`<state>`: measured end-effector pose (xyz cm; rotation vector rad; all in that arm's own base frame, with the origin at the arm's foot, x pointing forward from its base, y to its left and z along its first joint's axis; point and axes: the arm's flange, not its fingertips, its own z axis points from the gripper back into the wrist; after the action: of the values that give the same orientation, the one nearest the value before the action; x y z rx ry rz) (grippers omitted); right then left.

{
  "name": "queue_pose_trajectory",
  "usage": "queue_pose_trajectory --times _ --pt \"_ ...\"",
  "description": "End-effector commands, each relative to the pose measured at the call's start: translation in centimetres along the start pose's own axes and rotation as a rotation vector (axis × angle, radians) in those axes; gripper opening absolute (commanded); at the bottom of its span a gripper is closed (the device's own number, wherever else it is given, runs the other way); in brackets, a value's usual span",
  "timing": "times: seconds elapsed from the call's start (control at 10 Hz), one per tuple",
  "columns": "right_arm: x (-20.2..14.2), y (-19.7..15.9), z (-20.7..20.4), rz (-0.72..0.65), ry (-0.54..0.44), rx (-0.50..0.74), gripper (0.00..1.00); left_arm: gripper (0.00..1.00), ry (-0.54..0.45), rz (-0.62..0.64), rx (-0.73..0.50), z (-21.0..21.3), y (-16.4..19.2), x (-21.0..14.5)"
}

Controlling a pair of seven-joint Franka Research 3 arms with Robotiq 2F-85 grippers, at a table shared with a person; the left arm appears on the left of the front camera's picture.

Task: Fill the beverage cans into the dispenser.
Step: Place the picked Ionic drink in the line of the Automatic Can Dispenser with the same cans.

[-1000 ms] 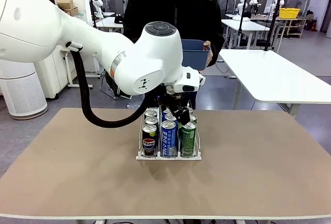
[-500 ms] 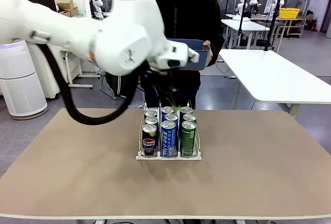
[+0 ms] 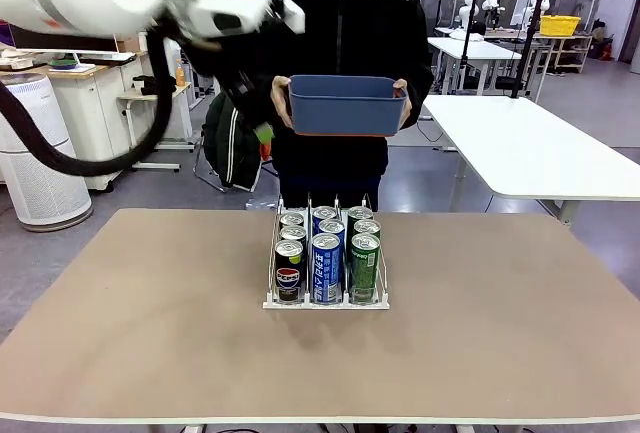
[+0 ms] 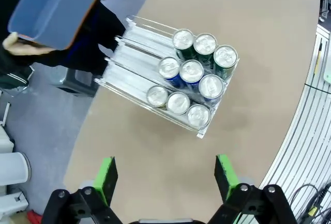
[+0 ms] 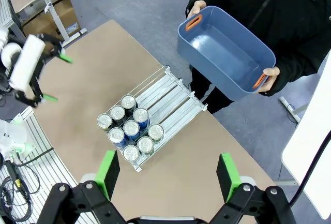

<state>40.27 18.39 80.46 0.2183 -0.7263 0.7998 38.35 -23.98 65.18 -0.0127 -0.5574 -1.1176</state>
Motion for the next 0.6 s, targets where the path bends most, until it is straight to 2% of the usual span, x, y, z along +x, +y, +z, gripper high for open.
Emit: queue_pose_trajectory --times 0.0,0.3,0.4,0.5 --pt "0.0 0.0 0.0 -0.003 0.000 0.002 1.00 1.00 -0.026 -0.003 -0.033 3.0 2.3 -0.2" --pt "0.0 0.0 0.0 -0.003 0.000 0.002 1.00 1.00 -0.111 0.090 0.036 7.3 5.0 -1.6" --pt "0.0 0.0 0.0 -0.003 0.000 0.002 1.00 1.00 -0.082 0.162 0.076 7.3 4.6 -1.8" --pt "0.0 0.0 0.0 -0.003 0.000 0.002 1.00 1.00 -0.071 0.054 0.044 7.4 4.8 -1.0"
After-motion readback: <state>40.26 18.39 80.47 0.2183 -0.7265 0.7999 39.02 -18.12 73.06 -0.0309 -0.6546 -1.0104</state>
